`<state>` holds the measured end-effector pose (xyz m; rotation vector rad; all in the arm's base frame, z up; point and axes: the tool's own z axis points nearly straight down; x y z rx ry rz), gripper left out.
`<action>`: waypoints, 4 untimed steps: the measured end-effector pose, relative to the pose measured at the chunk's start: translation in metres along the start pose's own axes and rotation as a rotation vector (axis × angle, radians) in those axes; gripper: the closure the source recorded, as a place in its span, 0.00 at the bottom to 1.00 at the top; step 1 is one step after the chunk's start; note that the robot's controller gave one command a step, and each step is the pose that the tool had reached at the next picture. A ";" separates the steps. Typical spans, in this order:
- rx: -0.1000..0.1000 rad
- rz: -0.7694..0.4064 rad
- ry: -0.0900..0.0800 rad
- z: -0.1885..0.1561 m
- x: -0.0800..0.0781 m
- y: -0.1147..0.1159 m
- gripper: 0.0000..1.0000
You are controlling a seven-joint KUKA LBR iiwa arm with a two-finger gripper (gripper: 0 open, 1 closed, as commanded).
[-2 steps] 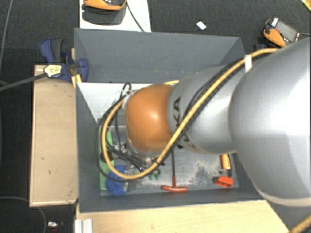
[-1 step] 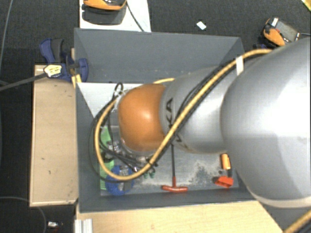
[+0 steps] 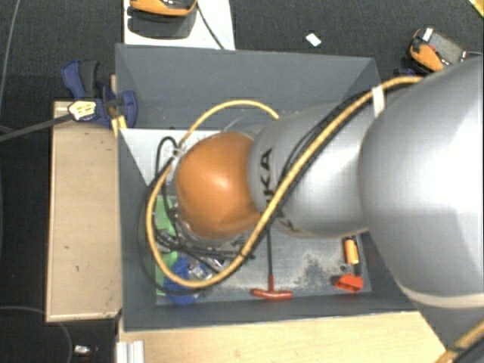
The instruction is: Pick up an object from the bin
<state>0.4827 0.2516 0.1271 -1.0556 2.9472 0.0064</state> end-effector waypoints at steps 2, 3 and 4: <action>0.002 -0.018 -0.008 0.055 -0.010 -0.015 1.00; 0.002 -0.018 -0.008 0.055 -0.010 -0.015 1.00; -0.001 -0.015 0.002 0.025 -0.007 -0.014 1.00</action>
Offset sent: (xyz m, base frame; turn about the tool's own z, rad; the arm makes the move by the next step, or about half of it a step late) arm 0.0166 -0.0057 -0.0571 -0.0182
